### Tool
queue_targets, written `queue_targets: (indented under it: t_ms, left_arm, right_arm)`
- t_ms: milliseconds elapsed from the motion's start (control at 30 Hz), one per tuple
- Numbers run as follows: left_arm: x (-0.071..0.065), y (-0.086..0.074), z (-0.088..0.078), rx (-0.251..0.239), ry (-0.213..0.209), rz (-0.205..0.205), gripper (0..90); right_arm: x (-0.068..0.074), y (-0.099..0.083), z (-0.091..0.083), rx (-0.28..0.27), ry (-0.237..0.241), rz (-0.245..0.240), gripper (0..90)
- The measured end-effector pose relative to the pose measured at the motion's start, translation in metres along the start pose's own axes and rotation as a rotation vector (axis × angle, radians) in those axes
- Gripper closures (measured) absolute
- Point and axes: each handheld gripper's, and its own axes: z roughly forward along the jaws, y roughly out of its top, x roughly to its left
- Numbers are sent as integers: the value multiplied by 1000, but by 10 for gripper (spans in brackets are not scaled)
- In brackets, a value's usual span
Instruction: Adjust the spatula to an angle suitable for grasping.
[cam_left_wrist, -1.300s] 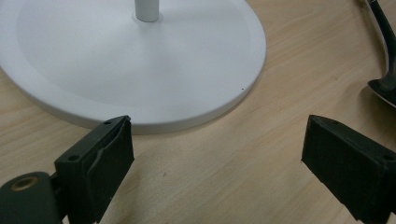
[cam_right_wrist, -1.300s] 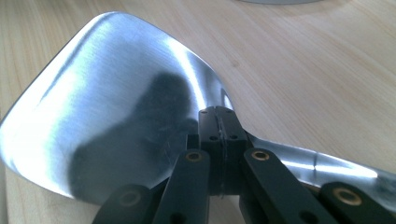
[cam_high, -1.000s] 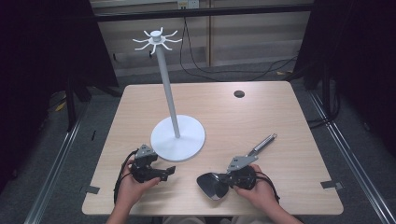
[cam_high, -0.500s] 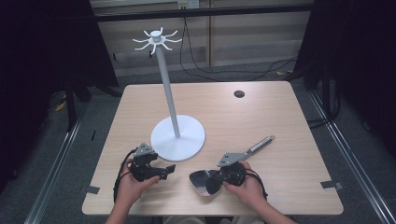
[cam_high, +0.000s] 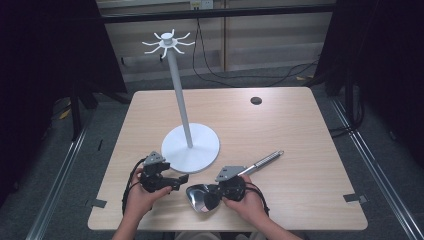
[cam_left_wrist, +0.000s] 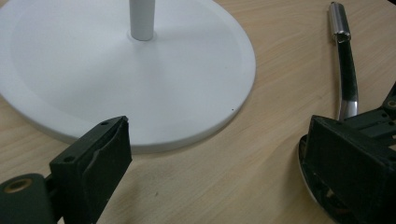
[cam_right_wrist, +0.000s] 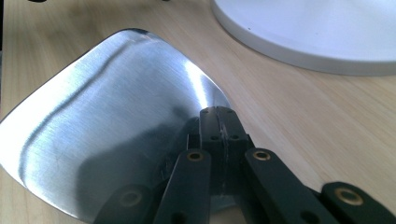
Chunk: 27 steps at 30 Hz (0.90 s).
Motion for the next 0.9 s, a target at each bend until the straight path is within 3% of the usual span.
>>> queue_targets:
  t_ms: [267, 467, 633, 767, 900]
  left_arm:
    - [0, 1, -1, 6, 1, 15, 74]
    - [-7, 6, 4, 24, -17, 40, 78]
    - [-16, 11, 10, 45, -41, 68, 86]
    - [-23, 14, 17, 75, -61, 99, 91]
    - [-30, 18, 22, 93, -78, 121, 98]
  right_arm:
    - [-1, 2, 1, -2, 26, 20, 876]
    - [-24, -6, -30, -10, -26, 55, 816]
    - [-47, -25, -69, -16, -85, 90, 770]
    - [-58, -36, -85, -17, -113, 125, 723]
    - [-71, -50, -103, -5, -164, 158, 611]
